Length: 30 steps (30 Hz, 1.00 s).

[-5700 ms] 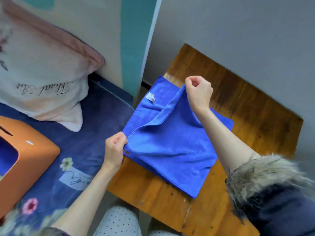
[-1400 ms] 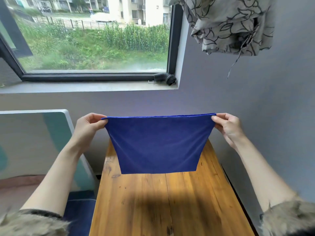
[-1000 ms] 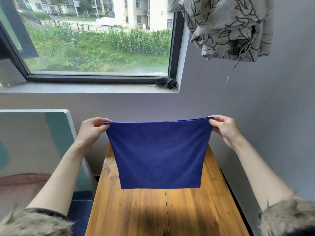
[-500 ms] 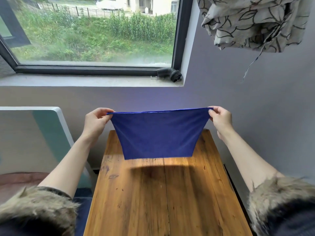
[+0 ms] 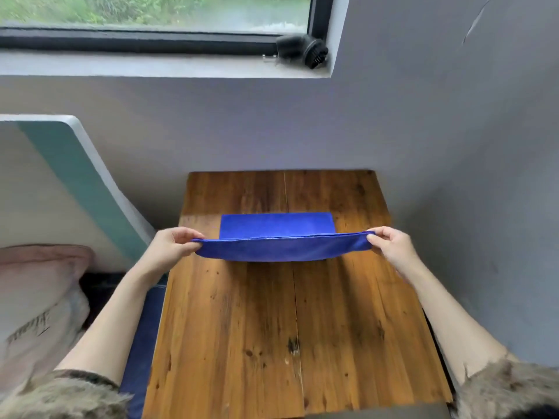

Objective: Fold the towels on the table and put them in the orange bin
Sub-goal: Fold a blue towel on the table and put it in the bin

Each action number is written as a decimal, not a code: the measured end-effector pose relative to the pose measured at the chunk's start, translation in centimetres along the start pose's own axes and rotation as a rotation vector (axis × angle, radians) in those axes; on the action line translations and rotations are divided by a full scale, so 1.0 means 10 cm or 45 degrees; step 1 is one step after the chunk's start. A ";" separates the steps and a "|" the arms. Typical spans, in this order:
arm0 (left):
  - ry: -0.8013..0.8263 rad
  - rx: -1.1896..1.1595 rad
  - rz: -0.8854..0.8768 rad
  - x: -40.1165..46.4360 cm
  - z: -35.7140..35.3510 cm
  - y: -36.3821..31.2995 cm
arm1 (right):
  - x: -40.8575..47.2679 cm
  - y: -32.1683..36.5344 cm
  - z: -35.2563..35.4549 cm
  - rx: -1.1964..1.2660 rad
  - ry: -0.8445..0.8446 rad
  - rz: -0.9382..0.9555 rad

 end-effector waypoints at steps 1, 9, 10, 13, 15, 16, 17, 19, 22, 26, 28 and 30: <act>0.026 0.020 0.067 -0.07 -0.05 0.19 | -0.06 -0.16 -0.05 -0.045 0.047 -0.059; 0.286 0.012 0.410 -0.40 -0.34 0.96 | -0.42 -0.95 -0.22 -0.157 0.071 -0.347; 0.285 -0.022 0.405 -0.39 -0.36 0.98 | -0.42 -0.98 -0.22 -0.159 0.058 -0.348; 0.233 -0.150 0.398 -0.32 -0.37 1.06 | -0.35 -0.99 -0.26 -0.143 0.034 -0.333; 0.138 -0.179 0.374 -0.23 -0.35 1.11 | -0.26 -0.97 -0.32 -0.132 0.027 -0.317; 0.082 -0.191 0.363 -0.19 -0.35 1.12 | -0.20 -0.95 -0.36 -0.126 0.026 -0.309; 0.032 -0.201 0.349 -0.13 -0.35 1.12 | -0.13 -0.94 -0.39 -0.123 0.021 -0.303; -0.036 -0.199 0.321 0.02 -0.37 1.13 | 0.03 -0.91 -0.47 -0.117 -0.004 -0.289; -0.086 -0.164 0.280 0.31 -0.42 1.14 | 0.29 -0.90 -0.57 -0.091 -0.044 -0.275; -0.146 -0.163 0.239 0.66 -0.51 1.24 | 0.61 -1.06 -0.68 -0.096 -0.065 -0.316; -0.144 -0.149 0.243 0.80 -0.56 1.32 | 0.74 -1.14 -0.73 -0.103 -0.068 -0.332; -0.145 -0.140 0.263 0.91 -0.59 1.41 | 0.85 -1.21 -0.79 -0.121 -0.072 -0.339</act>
Point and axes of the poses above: each hand's wrist, its own x-axis towards the middle knuckle, its own z-axis out of the back of the hand, y = z × x, the point moved 5 cm from there along x, towards the middle knuckle, and after that the axes turned 9 degrees about -x, right-handed, at the moved point
